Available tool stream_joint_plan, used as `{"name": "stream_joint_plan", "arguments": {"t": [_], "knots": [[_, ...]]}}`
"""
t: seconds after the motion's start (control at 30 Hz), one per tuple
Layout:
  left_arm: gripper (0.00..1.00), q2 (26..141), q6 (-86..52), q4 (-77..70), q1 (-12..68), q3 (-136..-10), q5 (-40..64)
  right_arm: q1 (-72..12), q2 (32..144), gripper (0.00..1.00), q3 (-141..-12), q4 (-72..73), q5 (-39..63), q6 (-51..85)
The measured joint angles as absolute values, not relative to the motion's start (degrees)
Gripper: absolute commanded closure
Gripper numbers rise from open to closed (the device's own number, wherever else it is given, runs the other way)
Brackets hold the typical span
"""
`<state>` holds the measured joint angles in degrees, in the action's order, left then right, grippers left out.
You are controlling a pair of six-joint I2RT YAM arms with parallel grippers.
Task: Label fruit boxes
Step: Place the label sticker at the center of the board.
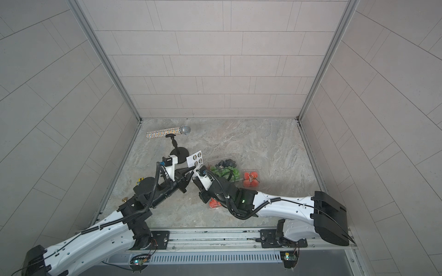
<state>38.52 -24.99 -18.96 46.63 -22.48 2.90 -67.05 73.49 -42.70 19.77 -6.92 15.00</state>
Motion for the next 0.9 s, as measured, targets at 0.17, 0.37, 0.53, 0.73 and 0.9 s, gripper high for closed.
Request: {"name": "stream_joint_plan", "arguments": {"t": [0.17,0.37,0.53,0.73,0.9], "knots": [[1.00,38.37,-24.99,-18.96,46.63,-22.48,2.94,-66.94,73.60,1.00,-42.70,19.99,-6.50,15.07],[1.00,38.33,-24.99,-18.57,46.63,-22.48,1.43,-66.94,73.56,1.00,-42.68,20.27,-5.34,15.20],[1.00,39.90,-25.02,-18.55,46.61,-22.48,0.38,-66.96,73.01,1.00,-42.48,20.08,-4.86,15.29],[1.00,40.18,-25.02,-18.52,46.63,-22.48,0.10,-66.94,71.61,1.00,-41.21,19.73,-4.89,15.49],[1.00,40.21,-25.02,-18.52,46.63,-22.48,-0.14,-66.96,70.96,1.00,-40.86,19.68,-4.71,15.51]]}}
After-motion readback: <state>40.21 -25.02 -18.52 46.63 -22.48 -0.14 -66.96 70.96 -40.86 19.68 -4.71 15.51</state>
